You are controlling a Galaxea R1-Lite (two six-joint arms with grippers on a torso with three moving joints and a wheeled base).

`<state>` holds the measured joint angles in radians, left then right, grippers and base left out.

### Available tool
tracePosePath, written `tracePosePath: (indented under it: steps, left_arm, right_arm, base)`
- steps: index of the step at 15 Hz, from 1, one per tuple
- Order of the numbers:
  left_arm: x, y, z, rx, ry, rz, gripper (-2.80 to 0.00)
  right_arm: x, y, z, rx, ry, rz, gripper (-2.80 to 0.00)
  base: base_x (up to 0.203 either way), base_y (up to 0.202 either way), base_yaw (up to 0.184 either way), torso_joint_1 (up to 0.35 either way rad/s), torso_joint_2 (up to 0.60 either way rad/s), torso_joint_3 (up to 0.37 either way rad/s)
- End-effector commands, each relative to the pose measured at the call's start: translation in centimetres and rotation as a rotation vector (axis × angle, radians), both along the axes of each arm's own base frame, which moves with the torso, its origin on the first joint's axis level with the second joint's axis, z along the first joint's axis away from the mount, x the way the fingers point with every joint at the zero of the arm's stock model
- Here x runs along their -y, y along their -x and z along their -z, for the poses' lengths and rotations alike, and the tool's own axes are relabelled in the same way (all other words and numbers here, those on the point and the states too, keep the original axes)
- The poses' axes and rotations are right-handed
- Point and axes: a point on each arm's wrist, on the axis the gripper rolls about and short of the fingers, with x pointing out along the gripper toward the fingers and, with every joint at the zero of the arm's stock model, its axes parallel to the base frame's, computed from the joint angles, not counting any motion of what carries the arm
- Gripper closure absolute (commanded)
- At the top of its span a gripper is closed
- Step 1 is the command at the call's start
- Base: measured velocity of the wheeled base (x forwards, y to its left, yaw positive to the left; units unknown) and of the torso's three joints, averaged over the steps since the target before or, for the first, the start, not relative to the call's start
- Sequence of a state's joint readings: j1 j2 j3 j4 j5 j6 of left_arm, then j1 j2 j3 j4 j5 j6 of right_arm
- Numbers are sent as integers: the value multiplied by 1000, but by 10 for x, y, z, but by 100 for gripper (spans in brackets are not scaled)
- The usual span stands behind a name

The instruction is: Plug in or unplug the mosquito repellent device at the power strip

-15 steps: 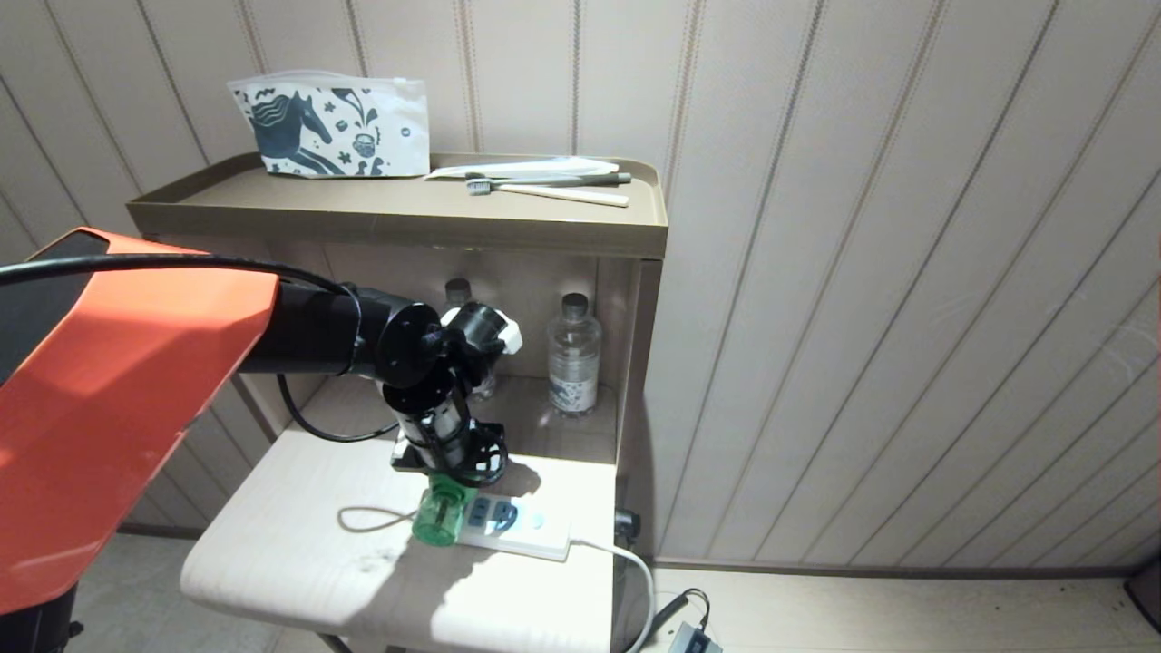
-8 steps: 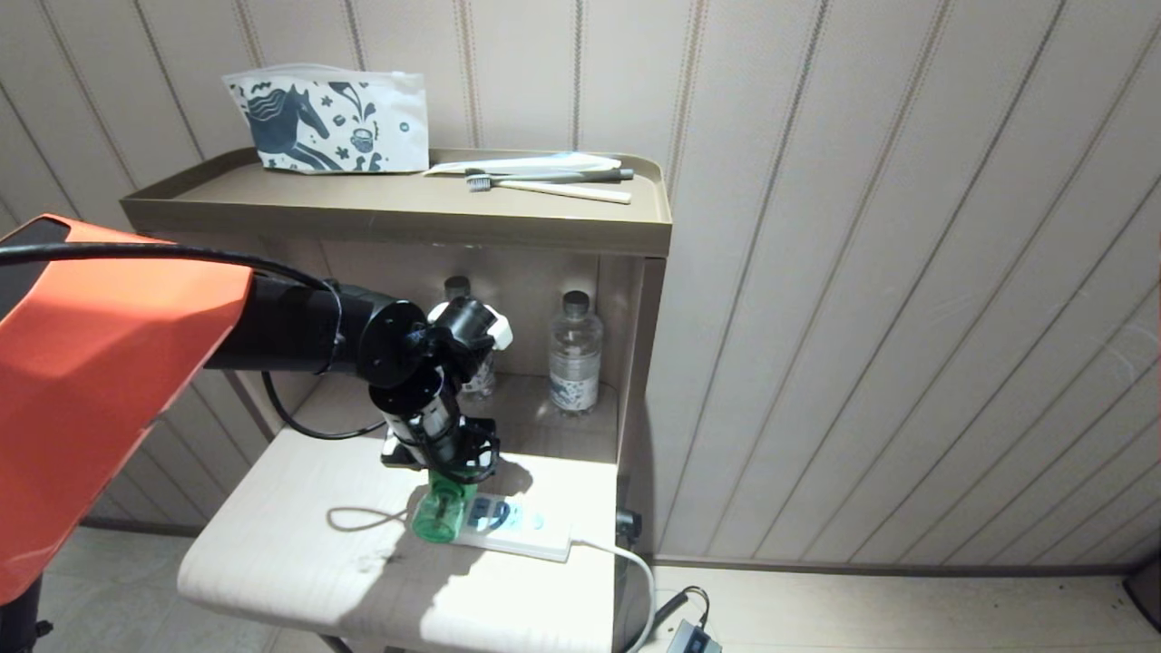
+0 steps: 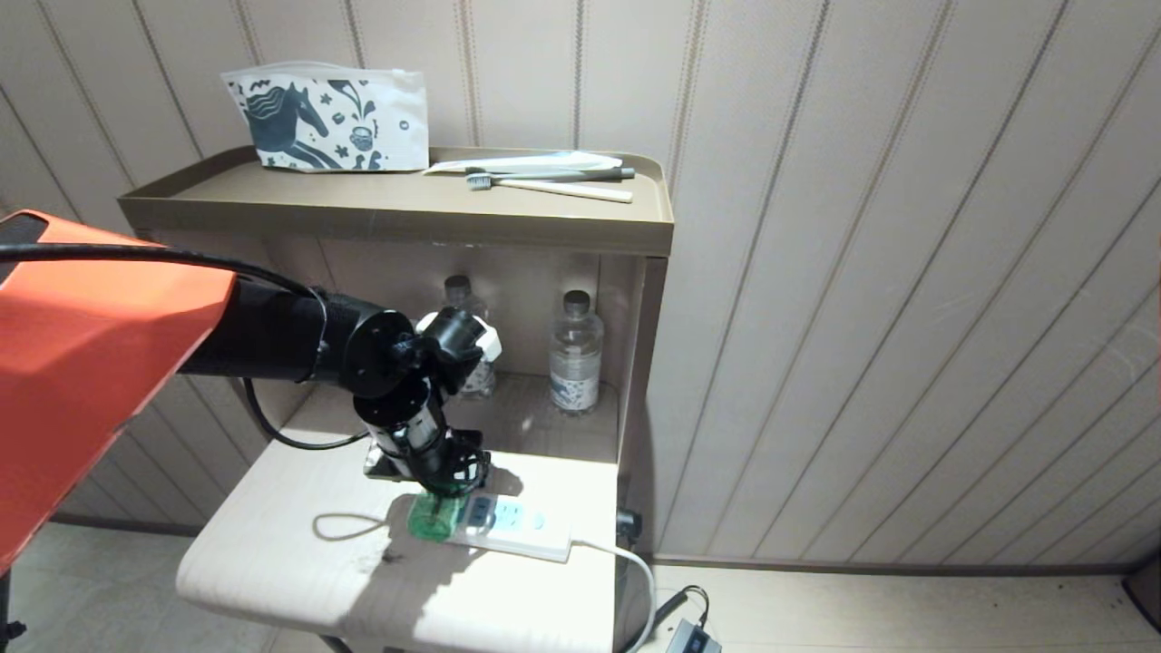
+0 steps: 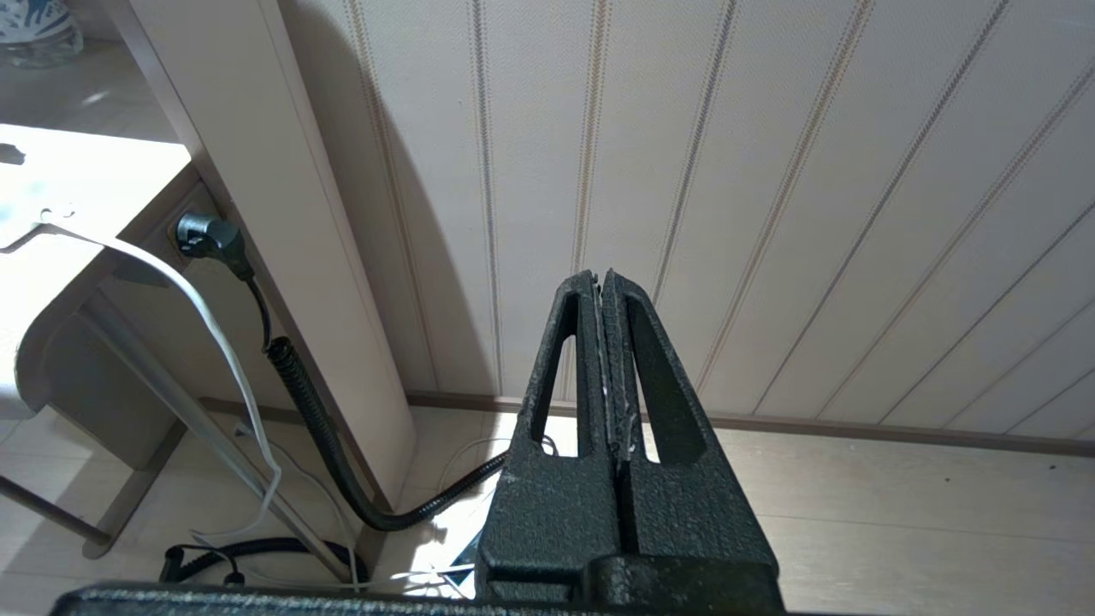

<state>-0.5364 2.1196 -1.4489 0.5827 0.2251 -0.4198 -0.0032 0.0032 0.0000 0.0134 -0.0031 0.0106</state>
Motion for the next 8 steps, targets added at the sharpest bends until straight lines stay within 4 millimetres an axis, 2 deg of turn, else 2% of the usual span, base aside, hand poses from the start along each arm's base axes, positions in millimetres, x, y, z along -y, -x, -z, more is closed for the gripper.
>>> tracePosePath:
  steps: [1, 5, 8]
  left_arm:
    - [-1, 3, -9, 21, 13, -2, -280]
    - [-2, 3, -5, 15, 8, -5, -280]
    - [-2, 4, -9, 28, 18, -3, -280]
  right_arm:
    - [0, 0, 0, 0, 0, 0, 0]
    - [0, 0, 0, 0, 0, 0, 0]
    - [0, 0, 0, 0, 0, 0, 0]
  base:
    - [0, 0, 0, 0, 0, 0]
    - [0, 0, 0, 0, 0, 0]
    - [0, 0, 0, 0, 0, 0]
